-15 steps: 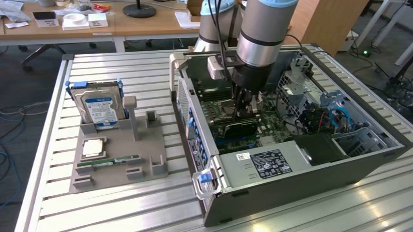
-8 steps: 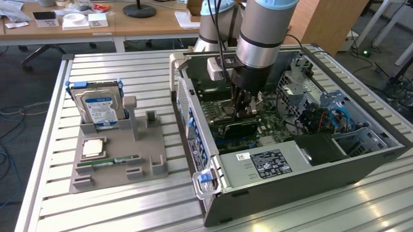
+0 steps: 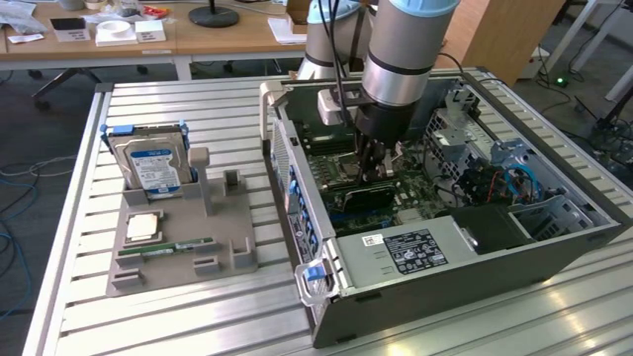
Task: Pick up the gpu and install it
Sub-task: 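Press down on the gpu until it lock into place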
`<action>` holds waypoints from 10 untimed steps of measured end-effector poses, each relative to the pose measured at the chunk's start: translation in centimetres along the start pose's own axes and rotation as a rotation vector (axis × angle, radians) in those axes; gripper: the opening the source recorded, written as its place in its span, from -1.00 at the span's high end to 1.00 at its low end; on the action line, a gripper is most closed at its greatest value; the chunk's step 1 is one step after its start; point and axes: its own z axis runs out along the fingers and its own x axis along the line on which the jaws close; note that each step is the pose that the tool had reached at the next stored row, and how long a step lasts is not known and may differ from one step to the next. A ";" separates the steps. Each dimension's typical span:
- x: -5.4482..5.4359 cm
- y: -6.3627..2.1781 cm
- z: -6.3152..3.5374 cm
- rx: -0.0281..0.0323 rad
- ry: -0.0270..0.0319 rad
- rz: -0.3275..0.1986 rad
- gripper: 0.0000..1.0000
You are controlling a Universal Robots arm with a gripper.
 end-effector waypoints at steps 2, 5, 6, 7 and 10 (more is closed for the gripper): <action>0.0 0.01 0.12 0.0001 -0.0001 0.000 0.79; 0.0 0.02 0.27 -0.0001 0.0003 0.000 0.79; 0.0 0.03 0.27 -0.0001 0.0003 0.000 0.79; 0.0 0.03 0.27 -0.0001 0.0001 0.000 0.79; 0.0 0.03 0.27 0.0000 0.0002 0.000 0.79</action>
